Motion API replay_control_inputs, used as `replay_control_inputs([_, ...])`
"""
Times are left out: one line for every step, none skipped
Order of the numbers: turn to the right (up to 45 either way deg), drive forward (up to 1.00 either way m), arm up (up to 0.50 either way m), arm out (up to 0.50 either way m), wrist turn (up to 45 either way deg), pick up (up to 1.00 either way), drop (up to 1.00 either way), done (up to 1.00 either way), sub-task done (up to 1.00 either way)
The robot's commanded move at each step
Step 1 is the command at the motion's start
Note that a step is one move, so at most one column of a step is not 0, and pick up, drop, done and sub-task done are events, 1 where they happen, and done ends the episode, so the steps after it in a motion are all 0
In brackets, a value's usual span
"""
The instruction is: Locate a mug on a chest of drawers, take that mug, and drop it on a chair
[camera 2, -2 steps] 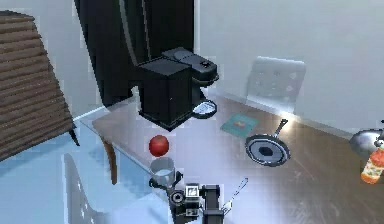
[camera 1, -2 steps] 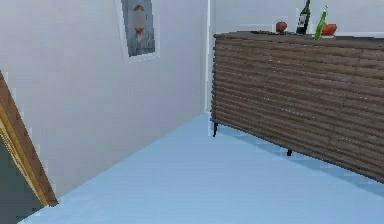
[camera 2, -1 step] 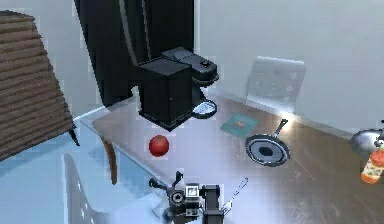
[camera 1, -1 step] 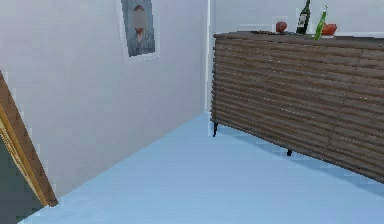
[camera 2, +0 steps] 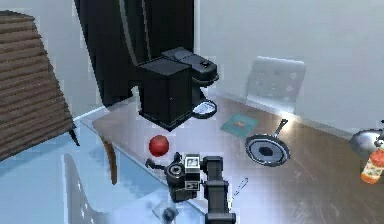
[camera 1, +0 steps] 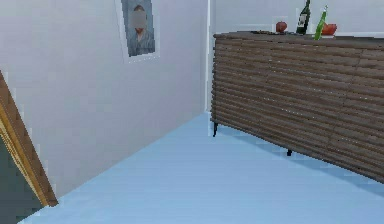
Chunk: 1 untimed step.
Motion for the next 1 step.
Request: replay_control_inputs([0.0,0.00,0.00,-0.08,0.0,0.00,0.00,0.00,0.00])
